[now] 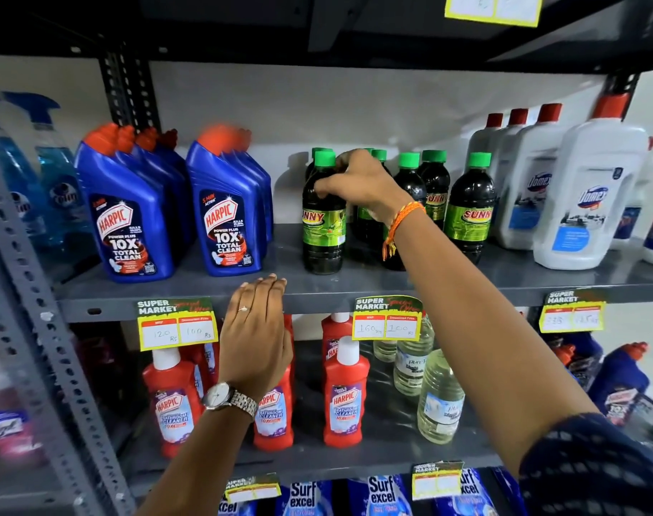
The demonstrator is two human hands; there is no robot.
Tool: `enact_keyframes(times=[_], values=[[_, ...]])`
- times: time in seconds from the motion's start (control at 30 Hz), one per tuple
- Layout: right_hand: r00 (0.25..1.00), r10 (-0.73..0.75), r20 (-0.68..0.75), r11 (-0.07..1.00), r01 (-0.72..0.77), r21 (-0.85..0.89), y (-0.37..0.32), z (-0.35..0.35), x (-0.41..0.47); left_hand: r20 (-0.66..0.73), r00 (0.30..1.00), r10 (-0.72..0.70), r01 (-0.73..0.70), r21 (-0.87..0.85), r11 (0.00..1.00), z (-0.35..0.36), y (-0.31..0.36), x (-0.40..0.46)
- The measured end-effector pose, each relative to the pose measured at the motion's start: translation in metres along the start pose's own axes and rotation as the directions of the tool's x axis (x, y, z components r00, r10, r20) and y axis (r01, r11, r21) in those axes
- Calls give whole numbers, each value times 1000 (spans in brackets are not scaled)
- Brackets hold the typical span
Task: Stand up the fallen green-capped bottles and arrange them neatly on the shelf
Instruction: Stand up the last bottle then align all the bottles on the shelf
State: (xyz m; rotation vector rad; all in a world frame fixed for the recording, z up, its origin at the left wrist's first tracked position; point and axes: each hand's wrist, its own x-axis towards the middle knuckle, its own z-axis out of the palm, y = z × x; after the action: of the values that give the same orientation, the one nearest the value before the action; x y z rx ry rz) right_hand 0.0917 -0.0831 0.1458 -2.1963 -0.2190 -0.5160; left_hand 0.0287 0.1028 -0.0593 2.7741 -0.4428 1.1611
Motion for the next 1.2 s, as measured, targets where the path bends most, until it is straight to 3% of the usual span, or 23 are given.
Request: enact_keyframes(times=[0.07,0.23,0.43,0.6,0.77,0.83,0.9,1.0,1.07,1.2], values=[[1000,-3,5,1000,3,8,-4,-2,-3,2,1000,-6,6,-4,1000,-1,1,-1],[993,-62,-102,980,41,-194,-3,-4,-6,5,1000,-4,4,-1,1000,-3,1,-2],[999,-17,-28,988,13,-154,-5,-6,-4,-2,1000,-15,15,-12,1000,-4,3,-2],[997,-19,-72,992,10,-126,0,-1,-6,4,1000,-16,16,-36,999,-8,5,-2],[1000,4,-31,999,-5,-38,-2,-2,-20,18,1000,-7,9,-85,996,-14,3,-2],[995,10,-98,998,-4,63,9,-9,-40,40,998,-45,50,-131,990,-23,6,0],[964,47,-263,991,-13,131,35,-22,-66,93,990,-109,125,-185,975,-36,13,9],[883,88,-460,996,-72,52,83,-35,-92,153,960,-233,274,-369,888,-49,24,39],[892,116,-437,991,-135,-13,104,-38,-92,234,943,-235,319,-446,836,-48,32,63],[968,141,-208,958,-187,-219,120,-41,-77,436,861,-260,480,-533,696,-32,40,109]])
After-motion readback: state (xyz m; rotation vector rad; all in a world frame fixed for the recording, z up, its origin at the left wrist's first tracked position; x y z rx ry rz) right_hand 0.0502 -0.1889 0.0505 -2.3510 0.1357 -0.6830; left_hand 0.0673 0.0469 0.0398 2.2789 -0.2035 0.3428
